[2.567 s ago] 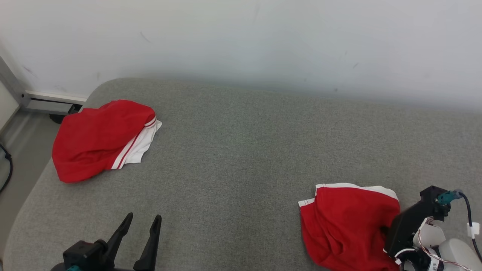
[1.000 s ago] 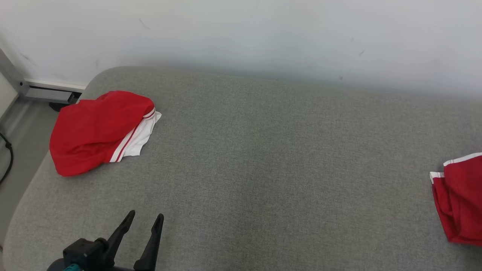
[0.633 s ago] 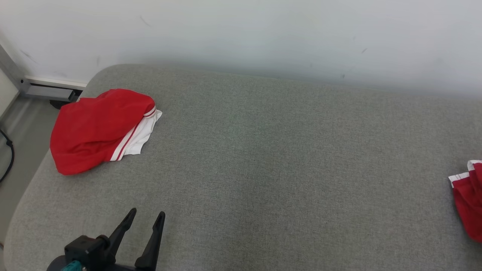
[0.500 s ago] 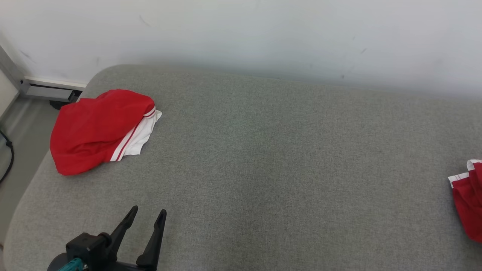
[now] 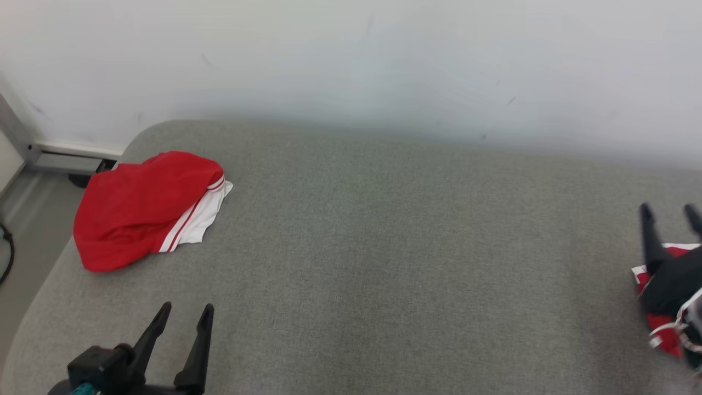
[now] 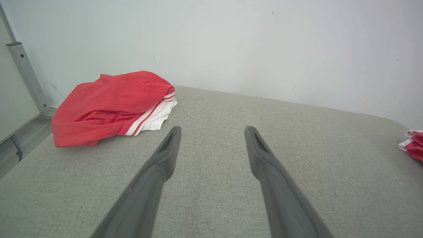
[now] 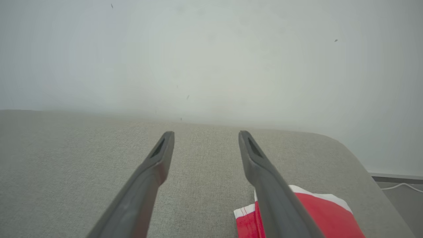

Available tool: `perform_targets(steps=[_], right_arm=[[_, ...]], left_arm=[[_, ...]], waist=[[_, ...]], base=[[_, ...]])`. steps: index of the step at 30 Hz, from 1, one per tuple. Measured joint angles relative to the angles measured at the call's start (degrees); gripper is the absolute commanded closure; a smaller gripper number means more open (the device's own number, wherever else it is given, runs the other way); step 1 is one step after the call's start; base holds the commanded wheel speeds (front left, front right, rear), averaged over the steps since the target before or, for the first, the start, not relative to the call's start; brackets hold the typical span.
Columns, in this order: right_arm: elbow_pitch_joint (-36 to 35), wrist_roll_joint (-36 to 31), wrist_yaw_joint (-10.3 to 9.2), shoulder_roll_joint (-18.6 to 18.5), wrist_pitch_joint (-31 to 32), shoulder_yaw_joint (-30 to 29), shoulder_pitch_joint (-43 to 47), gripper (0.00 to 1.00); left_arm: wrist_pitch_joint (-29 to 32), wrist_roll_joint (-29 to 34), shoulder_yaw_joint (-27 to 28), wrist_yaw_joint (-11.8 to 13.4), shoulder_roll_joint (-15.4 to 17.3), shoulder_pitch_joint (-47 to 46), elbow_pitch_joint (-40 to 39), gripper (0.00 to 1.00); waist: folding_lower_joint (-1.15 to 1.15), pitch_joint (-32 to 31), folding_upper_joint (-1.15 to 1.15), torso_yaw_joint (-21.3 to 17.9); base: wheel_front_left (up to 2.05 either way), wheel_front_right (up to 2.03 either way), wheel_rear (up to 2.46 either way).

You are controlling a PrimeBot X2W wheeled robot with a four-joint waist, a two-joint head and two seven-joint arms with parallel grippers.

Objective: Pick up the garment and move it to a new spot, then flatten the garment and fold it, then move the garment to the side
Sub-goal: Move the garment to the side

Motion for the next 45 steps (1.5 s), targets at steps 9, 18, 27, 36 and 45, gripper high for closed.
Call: perform_targets(steps=[9,18,27,36,45], right_arm=[[-6.2,0.9,-1.42,9.3,-5.8,2.0,9.7,0.00],[-8.8,1.4,-2.71,12.2,-8.6,2.3,17.1,0.00],[-9.1,2.9,-3.07,14.1,-9.3,2.3,21.5,0.00],[-9.9,3.1,-0.86,15.2,-9.2,6.1,21.3,0.00],[-10.3,3.3,-0.03,15.5,-9.2,6.6,21.2,0.00]], left_arm=[[-2.6,0.8,3.3,0.5,-0.3,4.0,0.0,0.00],[-3.6,3.6,4.6,0.5,-1.5,6.7,-1.5,0.00],[-3.6,4.5,7.0,0.5,-2.9,7.7,-1.0,0.00],[-3.0,5.8,8.4,0.6,-3.6,8.8,-0.5,0.00],[-1.9,6.6,8.4,0.6,-4.3,8.8,-1.2,0.00]], waist=[[0.00,-3.3,0.00,-2.5],[-0.01,-5.7,0.00,-5.3],[-0.01,-6.4,0.00,-6.6],[0.00,-6.4,0.00,-6.5],[0.00,-6.3,0.00,-5.8]], base=[[0.00,0.00,0.00],[0.00,0.00,0.00],[0.00,0.00,0.00],[0.00,0.00,0.00],[0.00,0.00,0.00]])
